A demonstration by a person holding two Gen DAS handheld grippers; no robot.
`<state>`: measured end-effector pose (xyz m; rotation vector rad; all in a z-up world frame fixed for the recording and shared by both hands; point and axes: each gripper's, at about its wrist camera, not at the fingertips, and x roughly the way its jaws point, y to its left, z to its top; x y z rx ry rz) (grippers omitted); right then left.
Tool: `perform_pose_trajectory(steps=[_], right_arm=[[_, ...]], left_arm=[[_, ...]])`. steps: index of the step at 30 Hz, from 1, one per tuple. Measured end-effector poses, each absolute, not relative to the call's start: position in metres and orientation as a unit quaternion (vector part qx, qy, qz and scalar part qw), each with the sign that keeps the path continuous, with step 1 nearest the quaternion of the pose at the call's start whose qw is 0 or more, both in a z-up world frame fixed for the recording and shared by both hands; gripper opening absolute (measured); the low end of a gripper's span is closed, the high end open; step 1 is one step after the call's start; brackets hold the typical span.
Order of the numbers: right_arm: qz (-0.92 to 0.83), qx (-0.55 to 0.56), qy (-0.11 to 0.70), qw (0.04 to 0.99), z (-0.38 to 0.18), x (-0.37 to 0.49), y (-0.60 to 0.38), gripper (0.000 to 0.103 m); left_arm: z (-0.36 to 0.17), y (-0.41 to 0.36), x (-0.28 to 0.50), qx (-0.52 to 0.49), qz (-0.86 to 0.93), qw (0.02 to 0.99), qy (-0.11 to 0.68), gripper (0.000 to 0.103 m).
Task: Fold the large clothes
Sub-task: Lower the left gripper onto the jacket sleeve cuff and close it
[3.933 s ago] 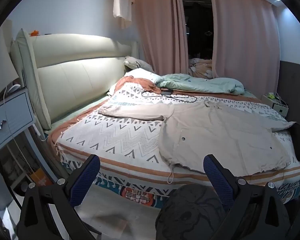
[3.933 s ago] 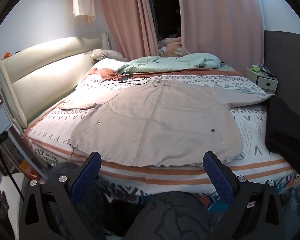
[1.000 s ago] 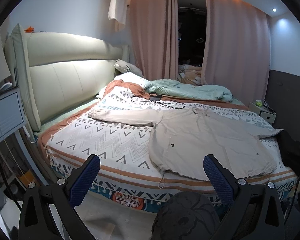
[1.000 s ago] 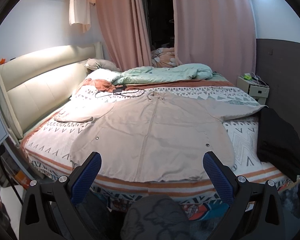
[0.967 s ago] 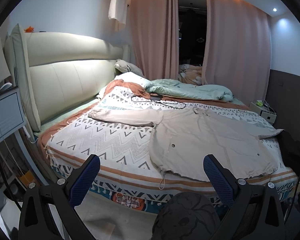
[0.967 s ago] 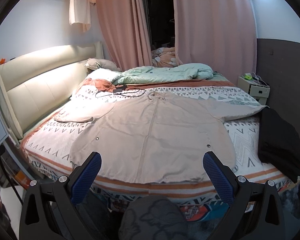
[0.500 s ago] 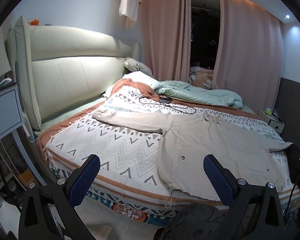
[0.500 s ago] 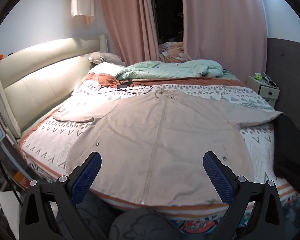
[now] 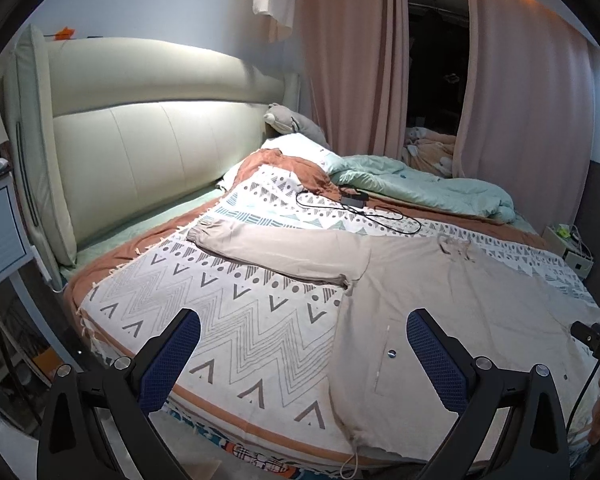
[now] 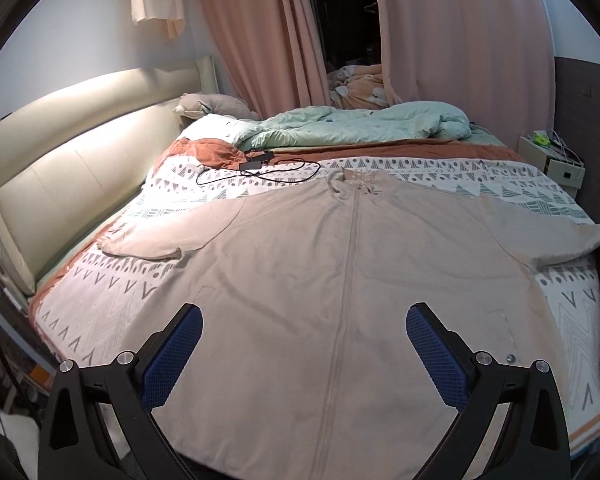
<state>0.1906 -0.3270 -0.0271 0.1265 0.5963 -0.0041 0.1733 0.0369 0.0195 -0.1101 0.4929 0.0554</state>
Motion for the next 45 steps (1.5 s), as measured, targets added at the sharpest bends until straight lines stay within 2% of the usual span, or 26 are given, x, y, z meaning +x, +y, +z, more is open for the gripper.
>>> perform_pose_trajectory(steps=[16, 27, 32, 35, 39, 45], right_arm=[[0.023, 0.128, 0.314, 0.94, -0.035, 0.342, -0.286, 0.102], [0.031, 0.151, 0.338, 0.929, -0.055, 0.429, -0.266, 0.101], [0.031, 0.167, 0.351, 0.921, -0.087, 0.441, -0.269, 0.101], [0.008, 0.147, 0.371, 0.917, -0.108, 0.447, -0.269, 0.096], [-0.023, 0.151, 0.398, 0.904, -0.132, 0.454, -0.285, 0.095], [-0.044, 0.152, 0.421, 0.893, -0.151, 0.456, -0.292, 0.095]], left_arm=[[-0.003, 0.078, 0.308, -0.066, 0.054, 0.955, 0.285, 0.103], [-0.038, 0.14, 0.405, -0.091, 0.092, 0.936, 0.327, 0.09], [-0.057, 0.166, 0.445, -0.104, 0.109, 0.926, 0.347, 0.081], [-0.071, 0.185, 0.467, -0.131, 0.117, 0.919, 0.354, 0.078], [-0.098, 0.206, 0.5, -0.172, 0.131, 0.903, 0.372, 0.067], [-0.128, 0.216, 0.541, -0.187, 0.148, 0.889, 0.391, 0.064]])
